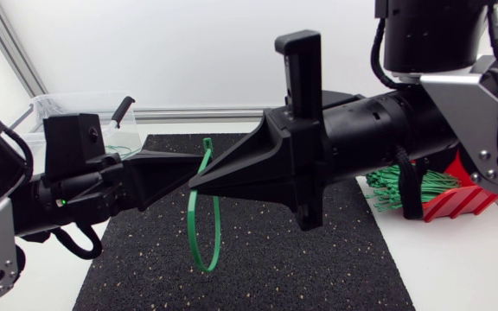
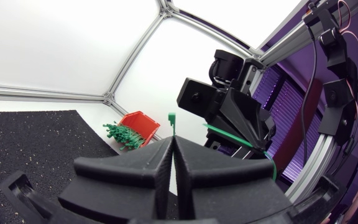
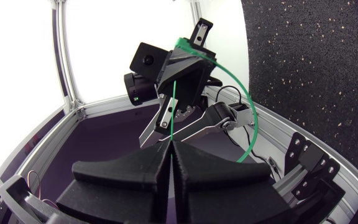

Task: Take a green cable tie from the red box, thread the tail through the head to close it, then place it in the transparent bin on the left.

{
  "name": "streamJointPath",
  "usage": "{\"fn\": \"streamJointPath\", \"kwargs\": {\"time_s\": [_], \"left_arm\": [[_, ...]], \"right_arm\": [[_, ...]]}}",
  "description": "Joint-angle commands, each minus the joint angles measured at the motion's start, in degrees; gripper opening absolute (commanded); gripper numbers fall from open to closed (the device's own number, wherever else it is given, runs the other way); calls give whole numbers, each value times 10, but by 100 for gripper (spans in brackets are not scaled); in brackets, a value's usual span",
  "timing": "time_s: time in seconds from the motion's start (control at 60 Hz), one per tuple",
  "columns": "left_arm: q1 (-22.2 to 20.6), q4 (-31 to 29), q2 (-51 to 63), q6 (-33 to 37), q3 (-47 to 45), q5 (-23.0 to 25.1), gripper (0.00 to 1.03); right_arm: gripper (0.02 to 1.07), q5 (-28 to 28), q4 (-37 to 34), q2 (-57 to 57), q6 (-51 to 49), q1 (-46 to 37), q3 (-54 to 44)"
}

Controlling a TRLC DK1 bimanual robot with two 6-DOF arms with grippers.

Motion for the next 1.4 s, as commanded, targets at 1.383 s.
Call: {"fn": "streamJointPath", "kwargs": {"time_s": [1.383], "left_arm": [[-23, 12, -7, -36, -13, 15, 4]], "right_arm": [[8, 1, 18, 4, 19, 2, 7]]}}
